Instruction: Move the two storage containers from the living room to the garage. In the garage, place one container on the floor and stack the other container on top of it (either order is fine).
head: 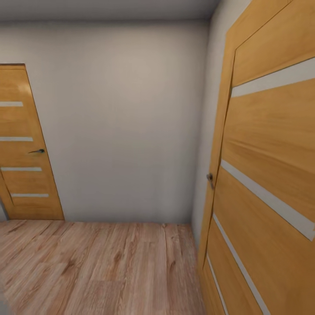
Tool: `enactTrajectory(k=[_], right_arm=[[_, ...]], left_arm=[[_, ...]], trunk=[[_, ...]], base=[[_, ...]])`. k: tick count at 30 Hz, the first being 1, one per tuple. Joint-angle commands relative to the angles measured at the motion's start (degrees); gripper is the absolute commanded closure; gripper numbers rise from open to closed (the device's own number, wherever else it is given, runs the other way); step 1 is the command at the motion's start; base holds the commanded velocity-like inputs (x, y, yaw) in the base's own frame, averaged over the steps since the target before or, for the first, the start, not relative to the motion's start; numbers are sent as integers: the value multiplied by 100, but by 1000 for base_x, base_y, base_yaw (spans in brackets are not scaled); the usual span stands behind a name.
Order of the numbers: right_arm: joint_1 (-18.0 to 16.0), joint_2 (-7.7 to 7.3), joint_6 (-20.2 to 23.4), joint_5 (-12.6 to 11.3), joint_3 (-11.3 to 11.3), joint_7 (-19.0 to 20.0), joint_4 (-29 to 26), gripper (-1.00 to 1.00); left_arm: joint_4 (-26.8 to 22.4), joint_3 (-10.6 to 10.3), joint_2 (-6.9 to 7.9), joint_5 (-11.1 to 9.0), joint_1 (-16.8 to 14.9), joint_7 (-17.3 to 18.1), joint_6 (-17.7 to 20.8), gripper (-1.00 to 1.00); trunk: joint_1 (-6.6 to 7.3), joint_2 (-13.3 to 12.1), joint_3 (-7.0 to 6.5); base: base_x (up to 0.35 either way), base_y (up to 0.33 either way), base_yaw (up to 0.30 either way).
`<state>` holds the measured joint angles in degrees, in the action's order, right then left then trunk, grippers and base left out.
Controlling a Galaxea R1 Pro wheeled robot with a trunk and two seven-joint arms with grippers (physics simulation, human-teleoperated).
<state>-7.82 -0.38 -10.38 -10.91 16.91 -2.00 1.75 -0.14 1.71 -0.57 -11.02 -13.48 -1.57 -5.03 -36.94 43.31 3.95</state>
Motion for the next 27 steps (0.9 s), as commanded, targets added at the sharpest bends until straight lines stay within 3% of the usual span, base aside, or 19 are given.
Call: enactTrajectory(k=[1,5,16,27], right_arm=[[-9,2,-35,-54,49,-3,18,-100],[-6,2,-35,-59,49,-3,18,-100],[-4,9,-25,-60,49,-3,18,-100],[-6,2,-34,-68,47,-3,18,-100]], left_arm=[[5,14,-2,-23,-5,-10,-20,-100],[5,14,0,-23,-5,-10,-31,-100],[5,14,-5,-23,-5,-10,-51,-100],[5,14,-5,-23,-5,-10,-51,-100]], trunk=[[-4,6,9],[-4,6,9],[-4,6,9],[-4,6,9]], base=[[308,0,0],[234,0,0],[19,0,6],[0,0,127]])
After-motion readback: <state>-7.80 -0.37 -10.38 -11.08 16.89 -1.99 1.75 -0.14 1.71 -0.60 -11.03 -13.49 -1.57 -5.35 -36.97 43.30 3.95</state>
